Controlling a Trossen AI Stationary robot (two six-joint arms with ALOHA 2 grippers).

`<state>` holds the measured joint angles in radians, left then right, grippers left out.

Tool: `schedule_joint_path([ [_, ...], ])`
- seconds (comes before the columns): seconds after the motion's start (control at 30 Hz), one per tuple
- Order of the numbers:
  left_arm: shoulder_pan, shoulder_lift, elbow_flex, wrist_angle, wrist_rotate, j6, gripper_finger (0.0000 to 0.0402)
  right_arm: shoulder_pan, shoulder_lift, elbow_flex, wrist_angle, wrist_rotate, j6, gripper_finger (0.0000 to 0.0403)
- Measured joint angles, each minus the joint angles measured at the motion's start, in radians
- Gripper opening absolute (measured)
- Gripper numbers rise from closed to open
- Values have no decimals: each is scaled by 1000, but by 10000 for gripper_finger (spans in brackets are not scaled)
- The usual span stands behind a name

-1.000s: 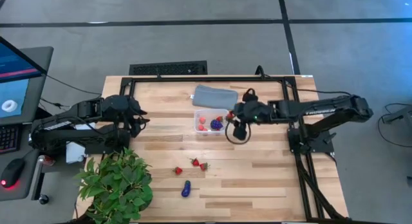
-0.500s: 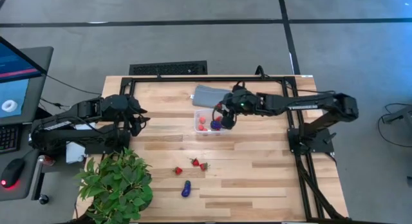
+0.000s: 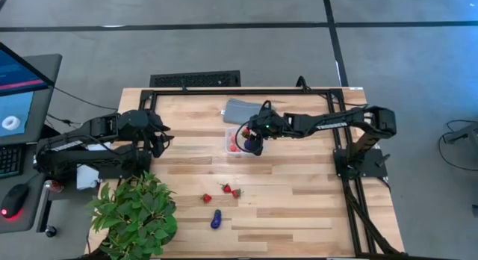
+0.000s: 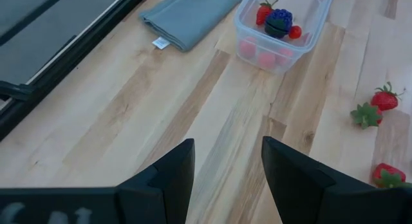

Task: Pick and placing Produce into tupperware
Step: Put the red strawberry into the transparent bin

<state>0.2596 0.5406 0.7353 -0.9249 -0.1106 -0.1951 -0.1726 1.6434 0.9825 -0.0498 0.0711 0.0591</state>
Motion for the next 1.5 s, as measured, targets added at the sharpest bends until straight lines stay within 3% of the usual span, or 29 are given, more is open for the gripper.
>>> schedule_joint_path([
  [1.17, 0, 0, 0, 2, 8, 0, 171, 21, -7, 0, 21, -34, 30, 235],
  [1.5, 0, 15, 0, 174, 142, 54, 171, 108, -182, 0, -108, -48, 21, 235],
])
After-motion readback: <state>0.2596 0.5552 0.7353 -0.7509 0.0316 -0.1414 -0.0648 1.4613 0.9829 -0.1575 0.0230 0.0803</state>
